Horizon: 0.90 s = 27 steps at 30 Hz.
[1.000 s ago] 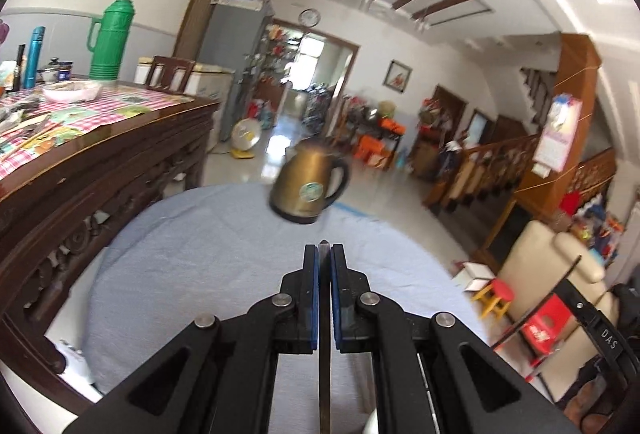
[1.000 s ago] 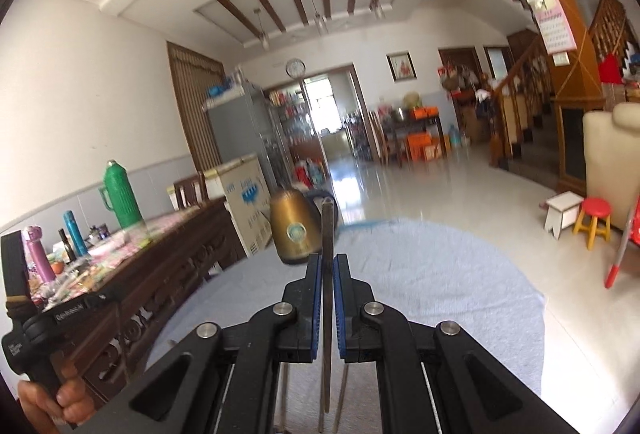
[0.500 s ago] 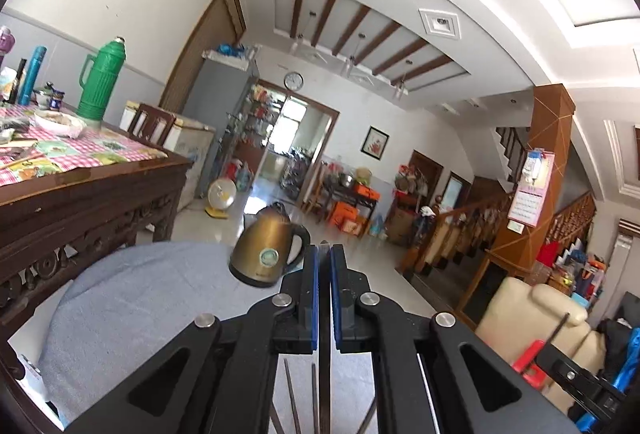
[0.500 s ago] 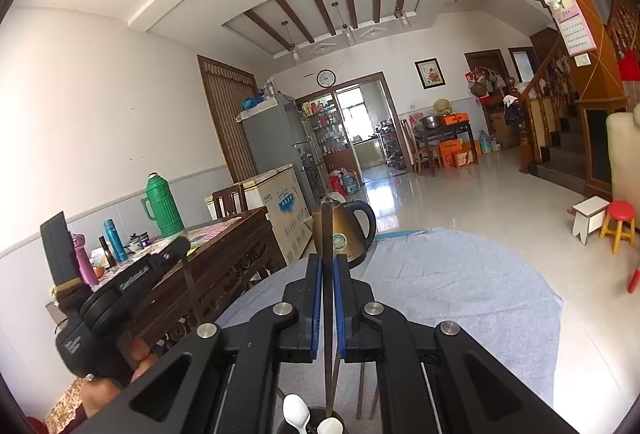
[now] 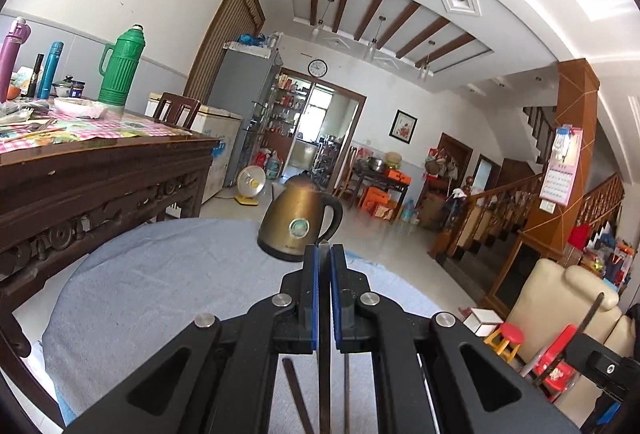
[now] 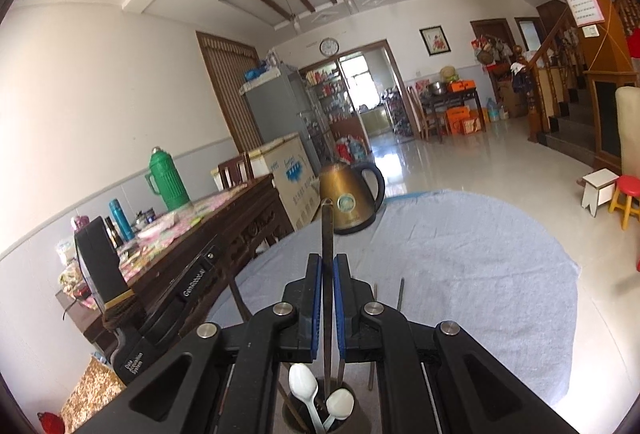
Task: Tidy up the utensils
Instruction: 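Carry both chopsticks over the black cup and lower them in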
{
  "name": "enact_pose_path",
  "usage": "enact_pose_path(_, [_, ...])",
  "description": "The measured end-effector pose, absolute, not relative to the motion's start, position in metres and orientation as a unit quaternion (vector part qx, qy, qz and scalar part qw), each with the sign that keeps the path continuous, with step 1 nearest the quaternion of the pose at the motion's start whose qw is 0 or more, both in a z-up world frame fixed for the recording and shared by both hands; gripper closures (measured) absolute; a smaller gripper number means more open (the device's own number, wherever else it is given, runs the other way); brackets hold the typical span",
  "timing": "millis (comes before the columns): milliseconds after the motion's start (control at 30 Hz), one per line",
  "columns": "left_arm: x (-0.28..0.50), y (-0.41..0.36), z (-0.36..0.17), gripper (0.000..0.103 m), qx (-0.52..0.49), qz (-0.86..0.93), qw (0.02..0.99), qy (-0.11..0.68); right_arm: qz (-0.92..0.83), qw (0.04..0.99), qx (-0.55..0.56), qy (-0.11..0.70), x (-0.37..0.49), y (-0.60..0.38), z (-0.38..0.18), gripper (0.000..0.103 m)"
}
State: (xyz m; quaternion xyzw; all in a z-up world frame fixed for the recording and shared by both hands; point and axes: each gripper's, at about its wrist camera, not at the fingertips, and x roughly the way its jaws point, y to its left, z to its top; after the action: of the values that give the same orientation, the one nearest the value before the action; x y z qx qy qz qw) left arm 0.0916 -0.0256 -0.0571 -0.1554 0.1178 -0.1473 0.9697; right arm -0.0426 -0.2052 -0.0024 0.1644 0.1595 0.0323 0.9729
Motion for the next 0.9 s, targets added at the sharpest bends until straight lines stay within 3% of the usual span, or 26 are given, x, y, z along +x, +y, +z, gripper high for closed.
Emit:
enact_pose_path(500, [0.074,-0.038,-0.082,0.097,-0.114,-0.204,0.96,0.152,0.054,0.955,0.161,0.243,-0.022,-0.196,-0.042,0.095])
enact_pose_path(600, [0.065,-0.041,-0.08,0.087,-0.093,-0.221,0.959,0.149,0.062,0.948,0.176,0.259,-0.019,-0.2,-0.048,0.09])
enact_pose_path(667, [0.058,-0.038,-0.076,0.059,-0.082,-0.225,0.961,0.138,0.058,0.948,0.187,0.252,-0.022,-0.206,-0.049,0.08])
enact_pose_path(733, [0.049,-0.037,-0.07,0.042,-0.068,-0.223,0.965,0.119,0.057,0.948,0.202,0.24,-0.027,-0.215,-0.048,0.063])
enact_pose_path(767, [0.045,-0.037,-0.068,0.042,-0.062,-0.22,0.967,0.112,0.056,0.948,0.208,0.232,-0.029,-0.219,-0.047,0.05])
enact_pose_path(900, [0.033,-0.033,-0.065,0.037,-0.029,-0.207,0.973,0.096,0.037,0.956,0.207,0.203,-0.04,-0.227,-0.042,0.048])
